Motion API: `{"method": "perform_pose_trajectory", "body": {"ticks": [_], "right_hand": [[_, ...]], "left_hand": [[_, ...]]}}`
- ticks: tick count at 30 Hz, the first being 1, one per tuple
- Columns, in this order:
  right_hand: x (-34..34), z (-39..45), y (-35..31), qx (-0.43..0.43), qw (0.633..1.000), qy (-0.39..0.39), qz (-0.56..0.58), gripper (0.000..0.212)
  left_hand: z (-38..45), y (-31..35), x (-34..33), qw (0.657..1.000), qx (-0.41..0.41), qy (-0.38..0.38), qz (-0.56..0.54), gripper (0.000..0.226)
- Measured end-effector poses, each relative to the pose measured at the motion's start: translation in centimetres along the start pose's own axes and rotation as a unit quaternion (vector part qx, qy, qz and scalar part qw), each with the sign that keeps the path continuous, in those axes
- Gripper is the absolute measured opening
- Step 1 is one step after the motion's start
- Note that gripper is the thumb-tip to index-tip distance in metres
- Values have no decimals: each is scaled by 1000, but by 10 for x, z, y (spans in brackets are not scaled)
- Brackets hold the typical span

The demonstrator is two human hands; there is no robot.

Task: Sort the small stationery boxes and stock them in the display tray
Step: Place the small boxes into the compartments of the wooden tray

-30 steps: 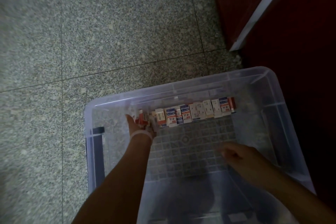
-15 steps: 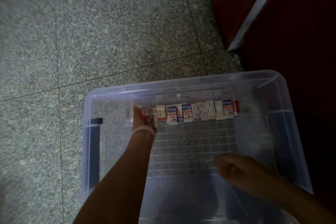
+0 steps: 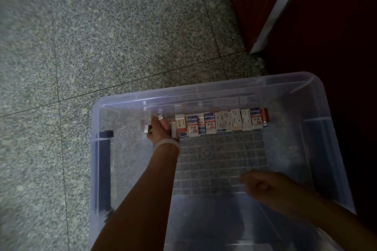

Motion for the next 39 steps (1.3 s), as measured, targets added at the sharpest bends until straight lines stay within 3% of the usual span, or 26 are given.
{"method": "perform_pose_trajectory", "body": {"ticks": [4,7,12,15,18,23,29,33,39], "right_hand": [[-1,-1,-5,5,1000,-12,-15,37],[-1,-1,-8,11,1000,-4,-5,30],[-2,-3,-8,14,1000,-4,13,32],[-2,-4,-7,12,1000,2,12,32],[-2,-3,-3,17,1000,-10,-4,29],[-1,-2,0,33,999,-21,-24,31],[-3,1,5,30,999,0,-15,27],[-1,-1,3,44,998,-9,-40,44],[6,-5,-7,9,999,-19,-29,23]], "left_hand": [[10,-3,2,997,38,-68,-24,58],[10,-1,0,994,57,-80,-43,59],[-5,4,-10,999,15,-31,-42,47],[-15,1,-24,995,-55,50,-71,40],[-21,-5,-33,987,-96,120,-39,49],[-15,-4,-33,982,-111,147,-39,39],[-15,-4,-16,990,-95,99,-19,48],[-16,-5,9,997,-74,34,-4,25],[-43,-2,49,996,-78,-21,46,26]]}}
Point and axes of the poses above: each hand's wrist, its own z-axis towards the middle knuckle, its own x-axis out of the back of the hand, y = z × x, the point moved 1 cm from there along z, towards the middle knuckle, and after that the axes turned 4 degrees about z, right-handed, at the moved point
